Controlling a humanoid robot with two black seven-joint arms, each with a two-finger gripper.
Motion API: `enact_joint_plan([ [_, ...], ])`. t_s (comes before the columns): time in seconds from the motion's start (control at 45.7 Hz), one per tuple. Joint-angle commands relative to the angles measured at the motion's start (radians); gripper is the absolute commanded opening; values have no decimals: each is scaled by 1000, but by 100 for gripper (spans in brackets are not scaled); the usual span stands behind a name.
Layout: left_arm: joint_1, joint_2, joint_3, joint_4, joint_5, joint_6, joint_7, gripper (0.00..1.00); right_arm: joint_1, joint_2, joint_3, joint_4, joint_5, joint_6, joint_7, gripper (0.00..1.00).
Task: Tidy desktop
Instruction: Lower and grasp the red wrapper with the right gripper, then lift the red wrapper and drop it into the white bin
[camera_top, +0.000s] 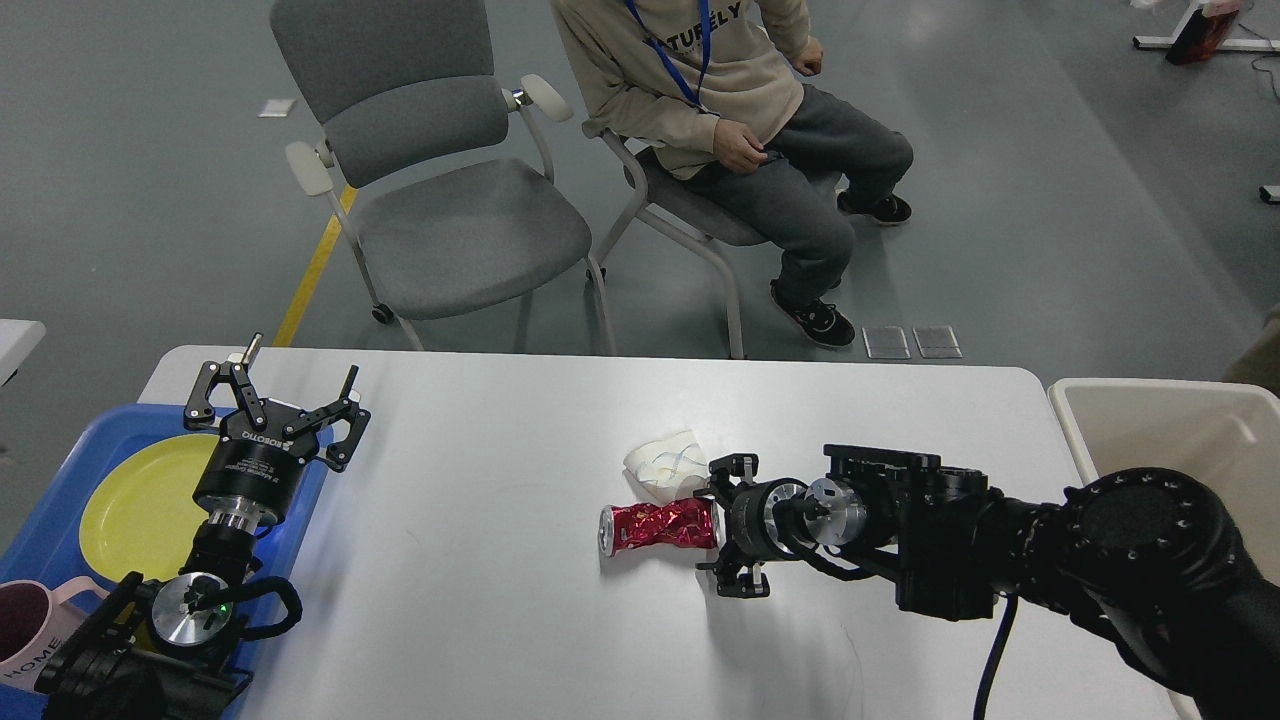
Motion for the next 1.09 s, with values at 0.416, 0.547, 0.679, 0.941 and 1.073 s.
enact_joint_plan([
  [0.416,0,0,0,0,0,0,0,96,2,-57,15,17,2,104,-35,15],
  [0.547,0,0,0,0,0,0,0,96,13,-79,14,35,2,114,-37,0],
  [0.679,0,0,0,0,0,0,0,96,54,-137,11,118,2,113,-40,0],
  [0.941,0,0,0,0,0,0,2,96,359,-260,-273,382,-34,111,-63,0],
  [1.073,0,0,0,0,0,0,2,96,614,-283,-500,575,-44,125,-55,0],
])
